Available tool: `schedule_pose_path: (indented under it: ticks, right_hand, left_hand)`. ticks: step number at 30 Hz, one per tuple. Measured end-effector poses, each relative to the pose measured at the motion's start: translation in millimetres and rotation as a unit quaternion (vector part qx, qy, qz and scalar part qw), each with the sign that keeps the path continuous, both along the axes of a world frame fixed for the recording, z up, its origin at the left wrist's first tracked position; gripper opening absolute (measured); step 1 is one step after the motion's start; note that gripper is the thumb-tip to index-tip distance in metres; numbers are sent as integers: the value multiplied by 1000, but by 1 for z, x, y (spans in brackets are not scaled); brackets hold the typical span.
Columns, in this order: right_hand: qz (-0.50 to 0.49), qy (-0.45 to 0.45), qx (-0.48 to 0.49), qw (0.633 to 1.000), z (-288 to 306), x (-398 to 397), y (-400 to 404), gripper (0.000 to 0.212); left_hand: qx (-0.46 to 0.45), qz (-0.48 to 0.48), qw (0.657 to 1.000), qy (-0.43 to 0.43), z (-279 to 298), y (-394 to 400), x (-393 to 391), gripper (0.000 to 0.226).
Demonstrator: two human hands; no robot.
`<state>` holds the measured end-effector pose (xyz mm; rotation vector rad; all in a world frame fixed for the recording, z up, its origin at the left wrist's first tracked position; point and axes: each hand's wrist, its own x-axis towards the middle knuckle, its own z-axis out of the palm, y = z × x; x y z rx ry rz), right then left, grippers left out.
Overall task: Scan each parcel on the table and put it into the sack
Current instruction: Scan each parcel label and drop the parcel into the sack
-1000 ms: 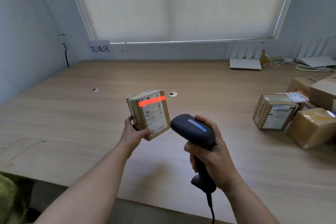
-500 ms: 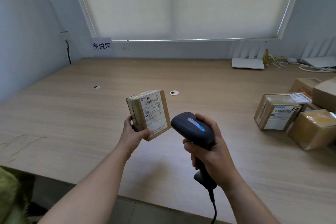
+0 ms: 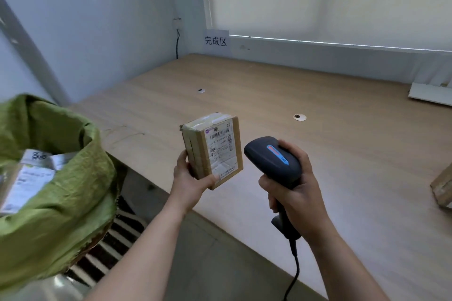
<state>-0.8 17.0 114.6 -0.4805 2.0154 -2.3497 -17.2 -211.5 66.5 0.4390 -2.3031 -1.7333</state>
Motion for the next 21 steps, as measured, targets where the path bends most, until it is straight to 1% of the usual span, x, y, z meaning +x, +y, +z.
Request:
schedule_pose_path:
  ticks: [4, 8, 11, 12, 16, 21]
  right_hand:
    - [37, 17, 17, 999, 4, 0, -34, 64]
    - [66, 35, 25, 997, 12, -5, -73, 64]
    - [83, 52, 29, 995, 20, -13, -106, 69]
    - [89, 54, 29, 994, 22, -15, -118, 71]
    - [115, 63, 31, 991, 28, -23, -176, 72]
    - [142, 73, 39, 986, 38, -38, -259, 71]
  left_hand:
    - [-13, 47, 999, 19, 2, -31, 17, 96]
    - [-12, 86, 995, 54, 3, -62, 24, 86]
    - [-9, 105, 992, 72, 8, -92, 27, 95]
    - [-6, 111, 991, 76, 11, -104, 29, 95]
    - [-7, 144, 983, 111, 24, -159, 34, 85]
    - [-17, 204, 971, 125, 38, -241, 41, 105]
